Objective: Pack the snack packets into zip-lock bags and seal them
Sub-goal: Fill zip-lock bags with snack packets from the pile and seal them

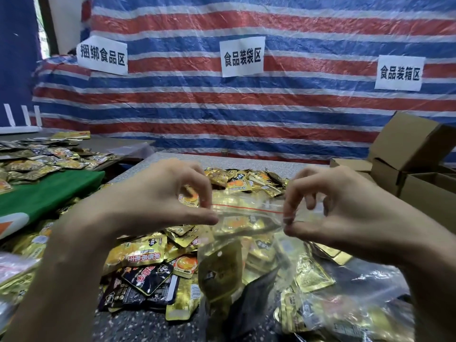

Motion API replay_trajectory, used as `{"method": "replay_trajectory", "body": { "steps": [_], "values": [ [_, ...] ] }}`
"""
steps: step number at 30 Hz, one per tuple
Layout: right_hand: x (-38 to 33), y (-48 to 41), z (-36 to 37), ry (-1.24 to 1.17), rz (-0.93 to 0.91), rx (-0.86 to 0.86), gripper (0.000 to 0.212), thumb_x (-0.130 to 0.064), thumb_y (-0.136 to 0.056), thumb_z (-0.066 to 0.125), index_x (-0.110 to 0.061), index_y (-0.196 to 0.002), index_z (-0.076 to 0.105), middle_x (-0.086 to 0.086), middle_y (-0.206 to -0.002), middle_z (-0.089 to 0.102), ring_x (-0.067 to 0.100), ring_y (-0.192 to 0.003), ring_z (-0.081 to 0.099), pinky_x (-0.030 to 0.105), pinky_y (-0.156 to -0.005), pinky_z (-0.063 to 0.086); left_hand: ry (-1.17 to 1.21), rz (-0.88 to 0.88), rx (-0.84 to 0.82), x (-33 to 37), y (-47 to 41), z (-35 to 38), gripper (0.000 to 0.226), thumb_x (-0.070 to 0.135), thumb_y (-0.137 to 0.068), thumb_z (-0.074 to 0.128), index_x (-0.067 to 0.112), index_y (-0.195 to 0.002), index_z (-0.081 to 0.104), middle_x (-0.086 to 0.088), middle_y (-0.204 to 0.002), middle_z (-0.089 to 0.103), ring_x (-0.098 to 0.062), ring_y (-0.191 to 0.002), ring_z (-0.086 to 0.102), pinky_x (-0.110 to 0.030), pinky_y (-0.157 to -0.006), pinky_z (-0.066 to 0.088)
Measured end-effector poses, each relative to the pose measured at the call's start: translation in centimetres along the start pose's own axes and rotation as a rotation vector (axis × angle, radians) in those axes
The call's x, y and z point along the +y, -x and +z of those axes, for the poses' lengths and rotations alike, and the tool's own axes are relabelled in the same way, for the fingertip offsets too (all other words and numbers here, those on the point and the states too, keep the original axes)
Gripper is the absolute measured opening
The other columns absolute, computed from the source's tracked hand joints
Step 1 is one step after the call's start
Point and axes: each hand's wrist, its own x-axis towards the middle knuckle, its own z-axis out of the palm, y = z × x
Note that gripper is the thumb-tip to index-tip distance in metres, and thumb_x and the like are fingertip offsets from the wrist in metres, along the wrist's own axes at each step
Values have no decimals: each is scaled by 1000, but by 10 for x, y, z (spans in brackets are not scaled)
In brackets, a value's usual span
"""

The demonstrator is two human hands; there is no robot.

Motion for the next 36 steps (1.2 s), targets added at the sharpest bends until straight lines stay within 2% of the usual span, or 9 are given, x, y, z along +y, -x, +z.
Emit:
{"method": "replay_trajectory", "body": {
  "steps": [4, 8, 13, 16, 19, 22, 27, 33, 36],
  "values": [
    [3, -2, -2, -25, 6, -14, 12, -46, -66, 70, -38, -74, 69, -31, -112, 55, -14, -108, 48, 12, -88, 39, 71, -21, -51, -6, 7, -7, 18, 47, -69, 67, 35, -78, 75, 17, -82, 70, -2, -79, 65, -14, -68, 51],
    [4, -1, -3, -139, -19, -75, 5, -33, -74, 71, -30, -77, 75, -18, -86, 72, -2, -86, 66, 26, -77, 56, 125, -19, -13, -10, 8, -10, 18, 38, -71, 69, 43, -87, 75, 14, -83, 71, -4, -76, 67, -13, -65, 51],
    [7, 6, -8, -191, -9, -102, 19, -15, -83, 69, -32, -85, 79, -22, -82, 72, 1, -83, 68, 29, -80, 58, 222, -47, 64, -17, 2, -7, 30, 35, -64, 75, 29, -93, 73, 3, -82, 74, -15, -76, 71, -32, -71, 60],
    [9, 6, -9, -198, 12, -57, 31, -4, -84, 71, -33, -83, 80, -16, -82, 74, 4, -83, 69, 28, -76, 57, 175, -79, 74, -24, -1, -5, 8, 27, -71, 81, 26, -78, 77, 6, -77, 74, -10, -70, 70, -23, -66, 58],
    [12, 4, -9, -253, 51, 60, 29, -1, -79, 78, -30, -80, 79, -2, -79, 74, 16, -73, 70, 38, -70, 59, 154, -86, 86, -28, -2, -4, 10, 15, -78, 81, 24, -75, 77, 4, -74, 74, -9, -67, 69, -18, -61, 54],
    [14, 4, -9, -291, 99, 88, 24, 1, -77, 80, -22, -80, 75, 1, -75, 75, 21, -70, 70, 44, -70, 60, 165, -98, 34, -29, -2, -4, 8, 19, -81, 79, 23, -74, 78, 3, -73, 73, -7, -63, 66, -17, -57, 51],
    [15, 3, -8, -306, 171, 100, 31, 1, -81, 75, -26, -90, 65, 0, -77, 72, 23, -68, 64, 41, -64, 54, 196, -7, 11, -29, -2, -5, 7, 25, -82, 75, 27, -76, 74, 2, -75, 71, -8, -67, 64, -18, -59, 50],
    [21, 1, -7, -274, 245, 107, 33, 9, -85, 66, -23, -88, 58, 6, -75, 68, 31, -73, 62, 58, -73, 52, 281, 68, 29, -28, 2, -10, 7, 31, -71, 77, 25, -73, 73, -3, -77, 71, -16, -72, 66, -24, -67, 53],
    [19, 2, -7, -239, 236, 104, 22, -12, -83, 71, -28, -93, 60, -2, -85, 69, 16, -81, 65, 51, -81, 56, 229, 101, 39, -22, 1, -6, 12, 37, -71, 73, 25, -73, 73, -1, -76, 71, -17, -71, 66, -31, -66, 55]
  ]
}}
